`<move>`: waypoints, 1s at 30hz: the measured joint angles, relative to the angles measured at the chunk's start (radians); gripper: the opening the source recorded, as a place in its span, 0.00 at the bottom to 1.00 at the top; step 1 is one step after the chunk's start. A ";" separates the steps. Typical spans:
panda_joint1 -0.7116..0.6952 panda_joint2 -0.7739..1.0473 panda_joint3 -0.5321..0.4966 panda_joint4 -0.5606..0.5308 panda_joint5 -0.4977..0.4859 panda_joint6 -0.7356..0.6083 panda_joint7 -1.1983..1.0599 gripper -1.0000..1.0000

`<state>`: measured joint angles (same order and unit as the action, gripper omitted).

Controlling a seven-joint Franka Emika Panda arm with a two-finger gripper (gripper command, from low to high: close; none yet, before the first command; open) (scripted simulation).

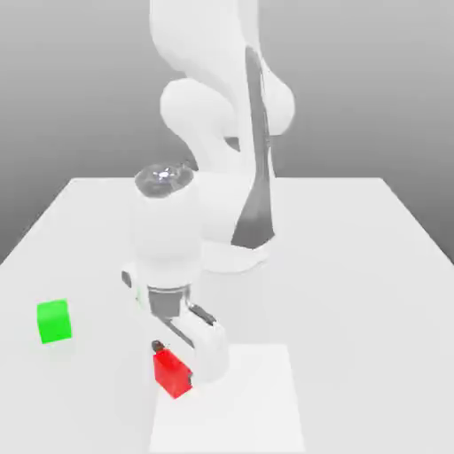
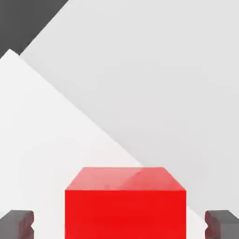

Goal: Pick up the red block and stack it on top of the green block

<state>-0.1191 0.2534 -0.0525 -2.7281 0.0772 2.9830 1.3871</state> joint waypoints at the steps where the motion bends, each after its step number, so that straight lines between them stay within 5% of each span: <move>1: 0.000 0.000 0.000 0.000 0.000 0.000 0.000 0.00; 18: 0.007 -0.224 -0.030 -0.033 -0.071 -0.189 0.051 0.00; 30: -0.187 -0.273 -0.115 -0.029 -0.054 -0.251 -0.024 0.00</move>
<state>-0.3063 -0.0196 -0.1677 -2.7575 0.0236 2.7323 1.3633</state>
